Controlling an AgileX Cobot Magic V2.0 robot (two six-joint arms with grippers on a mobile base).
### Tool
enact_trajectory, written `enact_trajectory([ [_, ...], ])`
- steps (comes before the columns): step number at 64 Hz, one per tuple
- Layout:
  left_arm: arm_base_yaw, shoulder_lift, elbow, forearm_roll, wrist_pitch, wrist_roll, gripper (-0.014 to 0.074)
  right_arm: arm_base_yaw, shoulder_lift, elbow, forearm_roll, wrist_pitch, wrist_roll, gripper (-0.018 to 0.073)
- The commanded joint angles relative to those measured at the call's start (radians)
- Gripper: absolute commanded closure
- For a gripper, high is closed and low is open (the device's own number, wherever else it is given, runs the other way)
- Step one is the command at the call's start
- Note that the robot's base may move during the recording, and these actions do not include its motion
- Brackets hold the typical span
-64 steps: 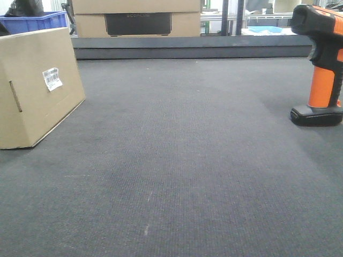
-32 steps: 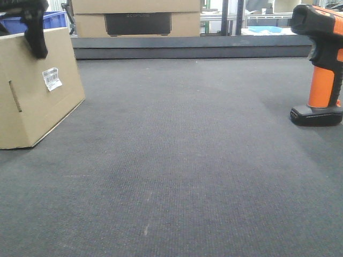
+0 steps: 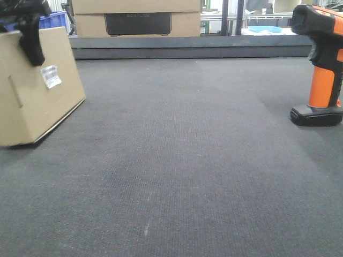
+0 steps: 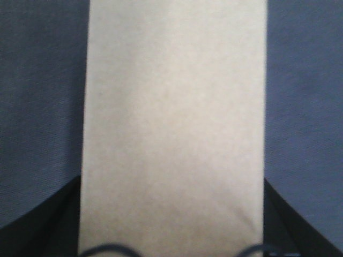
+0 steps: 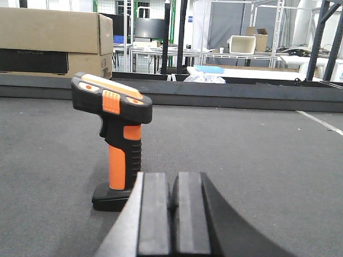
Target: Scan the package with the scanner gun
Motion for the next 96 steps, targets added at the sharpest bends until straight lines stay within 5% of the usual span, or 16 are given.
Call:
enact_trajectory([
  [1, -0.006, -0.008, -0.049, -0.102, -0.008, -0.001, 0.0708, 0.000, 0.003, -0.008, -0.004, -0.022, -0.003, 0.0721],
  [12, -0.053, -0.008, -0.103, -0.270, -0.037, -0.001, 0.0708, 0.000, 0.003, -0.008, -0.004, -0.022, -0.003, 0.0721],
  [42, -0.290, -0.006, 0.042, -0.272, -0.421, -0.224, 0.0708, -0.002, 0.003, -0.008, -0.006, -0.068, -0.003, 0.0721],
  [50, -0.310, -0.006, 0.070, -0.272, -0.441, -0.227, 0.0708, 0.000, 0.003, -0.020, -0.006, -0.063, -0.003, 0.0721],
  [67, -0.311, -0.006, 0.074, -0.272, -0.431, -0.227, 0.0708, 0.000, 0.177, -0.276, -0.006, 0.173, -0.003, 0.0721],
  [96, -0.311, -0.006, 0.074, -0.267, -0.402, -0.219, 0.0708, 0.000, 0.666, -0.337, -0.004, -0.276, 0.034, 0.0721],
])
